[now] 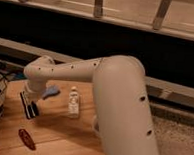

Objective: Place the eraser on the white sponge

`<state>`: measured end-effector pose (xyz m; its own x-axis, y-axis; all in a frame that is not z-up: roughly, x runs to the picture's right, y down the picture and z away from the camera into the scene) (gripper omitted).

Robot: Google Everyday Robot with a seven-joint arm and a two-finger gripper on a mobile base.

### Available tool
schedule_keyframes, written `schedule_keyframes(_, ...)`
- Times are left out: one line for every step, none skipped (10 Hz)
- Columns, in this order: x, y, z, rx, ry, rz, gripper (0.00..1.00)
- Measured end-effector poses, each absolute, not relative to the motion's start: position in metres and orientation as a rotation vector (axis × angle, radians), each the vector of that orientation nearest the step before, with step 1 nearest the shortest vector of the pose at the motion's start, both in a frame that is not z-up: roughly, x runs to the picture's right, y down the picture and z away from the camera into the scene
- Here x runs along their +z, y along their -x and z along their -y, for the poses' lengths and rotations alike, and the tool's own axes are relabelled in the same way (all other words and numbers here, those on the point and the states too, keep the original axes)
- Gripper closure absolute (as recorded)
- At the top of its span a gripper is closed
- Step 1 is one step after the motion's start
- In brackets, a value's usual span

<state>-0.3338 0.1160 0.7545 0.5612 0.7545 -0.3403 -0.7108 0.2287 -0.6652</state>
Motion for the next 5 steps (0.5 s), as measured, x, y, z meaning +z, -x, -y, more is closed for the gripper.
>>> schedule_keyframes(0.749,0.336,-0.095,1.024,0.875,0.081,1.0)
schedule_keyframes(0.743,0.334,-0.072,1.044,0.865,0.104,1.0)
schedule_keyframes(0.739,0.329,-0.045,1.072,0.848,0.128,1.0)
schedule_keyframes(0.739,0.322,-0.018,1.111,0.828,0.151,1.0)
schedule_keyframes(0.742,0.313,-0.001,1.154,0.813,0.17,1.0)
